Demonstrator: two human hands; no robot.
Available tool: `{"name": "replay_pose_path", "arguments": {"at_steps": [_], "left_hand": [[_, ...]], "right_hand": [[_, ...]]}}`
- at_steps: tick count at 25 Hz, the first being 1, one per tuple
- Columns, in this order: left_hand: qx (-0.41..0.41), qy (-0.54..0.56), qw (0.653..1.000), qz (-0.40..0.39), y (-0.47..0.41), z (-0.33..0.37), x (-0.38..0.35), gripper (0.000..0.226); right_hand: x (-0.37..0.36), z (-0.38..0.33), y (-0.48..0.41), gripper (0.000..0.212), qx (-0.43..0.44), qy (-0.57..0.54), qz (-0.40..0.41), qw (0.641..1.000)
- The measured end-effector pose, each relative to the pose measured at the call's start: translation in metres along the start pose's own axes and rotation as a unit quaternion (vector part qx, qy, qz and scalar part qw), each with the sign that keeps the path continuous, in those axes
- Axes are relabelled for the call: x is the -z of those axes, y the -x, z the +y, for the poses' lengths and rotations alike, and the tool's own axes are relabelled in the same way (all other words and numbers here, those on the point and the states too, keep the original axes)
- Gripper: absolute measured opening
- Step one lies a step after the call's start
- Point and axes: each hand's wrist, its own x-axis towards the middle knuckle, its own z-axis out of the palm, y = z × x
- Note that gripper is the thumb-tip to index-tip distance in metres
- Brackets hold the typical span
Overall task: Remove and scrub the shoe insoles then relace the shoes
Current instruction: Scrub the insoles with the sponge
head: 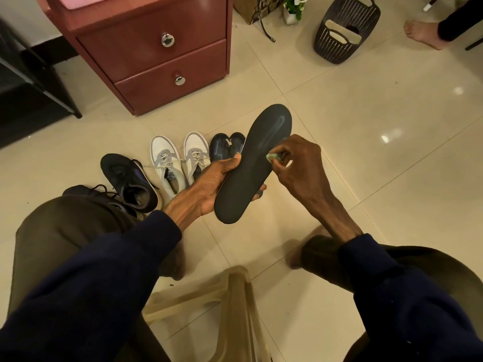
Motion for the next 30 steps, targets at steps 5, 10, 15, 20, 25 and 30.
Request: {"name": "replay_pose_path", "arguments": {"at_steps": [5, 10, 15, 20, 25, 30], "left_hand": [[-0.007, -0.009, 1.0, 0.028, -0.003, -0.003, 0.006, 0.044], [-0.008, 0.005, 1.0, 0.007, -0.002, -0.001, 0.0, 0.049], [-0.012, -0.002, 1.0, 0.027, -0.003, -0.002, 0.005, 0.046], [-0.003, -0.009, 1.0, 0.024, -0.003, -0.002, 0.002, 0.048], [-0.008, -0.01, 0.999, 0.036, -0.005, -0.002, 0.008, 0.041], [0.003, -0.001, 0.999, 0.033, -0.002, -0.002, 0.003, 0.045]], "right_hand": [[-0.005, -0.012, 0.013, 0.016, 0.072, -0.007, -0.109, 0.991], [0.002, 0.004, 0.002, 0.012, -0.02, 0.0, 0.005, 1.0], [-0.008, -0.007, 0.012, 0.018, 0.063, 0.003, -0.124, 0.99], [0.009, 0.007, 0.002, 0.013, -0.002, 0.022, -0.017, 1.0], [-0.008, -0.009, 0.01, 0.014, 0.074, 0.021, -0.107, 0.991], [0.001, 0.002, 0.004, 0.013, 0.016, 0.022, -0.04, 0.999]]}}
